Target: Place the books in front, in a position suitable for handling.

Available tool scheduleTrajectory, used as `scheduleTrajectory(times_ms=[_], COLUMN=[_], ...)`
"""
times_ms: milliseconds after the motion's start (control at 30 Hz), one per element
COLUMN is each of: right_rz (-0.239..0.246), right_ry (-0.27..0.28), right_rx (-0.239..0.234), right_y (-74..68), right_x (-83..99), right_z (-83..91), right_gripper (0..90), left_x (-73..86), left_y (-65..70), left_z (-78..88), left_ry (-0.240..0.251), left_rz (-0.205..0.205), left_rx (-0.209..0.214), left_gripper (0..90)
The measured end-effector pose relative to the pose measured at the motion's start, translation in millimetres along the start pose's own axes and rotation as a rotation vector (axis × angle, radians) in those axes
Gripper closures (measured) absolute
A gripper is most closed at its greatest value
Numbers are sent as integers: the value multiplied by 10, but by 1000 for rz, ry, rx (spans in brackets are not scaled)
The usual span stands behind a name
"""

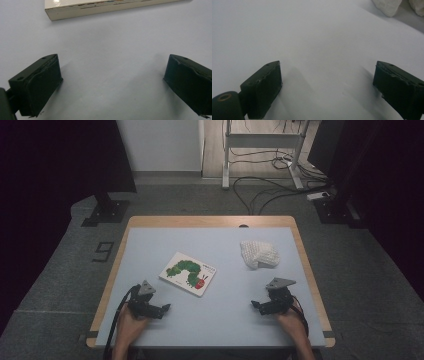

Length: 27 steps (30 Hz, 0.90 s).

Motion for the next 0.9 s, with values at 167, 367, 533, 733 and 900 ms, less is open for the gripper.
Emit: scheduleTrajectory(times_ms=[167, 367, 533, 733, 900], right_rz=[1, -1, -4, -26, -55], right_ry=[-1, -4, -4, 3, 22], right_rx=[1, -1, 5, 8, 8], right_y=[-1, -1, -3, -1, 30], right_x=[0, -2, -3, -11, -55], right_z=[1, 3, 3, 8, 61], right_gripper=[79, 80, 81, 84, 69], left_x=[0, 0, 0, 0, 0], left_y=[0, -1, -1, 0, 1], left_z=[1, 1, 1, 2, 2], left_ry=[0, 1, 1, 1, 1], left_rz=[0, 0, 0, 0, 1], left_rx=[0, 0, -1, 0, -2], left_gripper=[6, 7, 7, 8, 9])
Point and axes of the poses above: each handheld gripper's, and its own axes: z roughly backward along the jaws, x roughly out of its underside, y roughly to its right, the point moved 5 cm from there along -z, roughly forward along the jaws, and after that the axes turned 6 degrees about y, right-handed, at the moved point
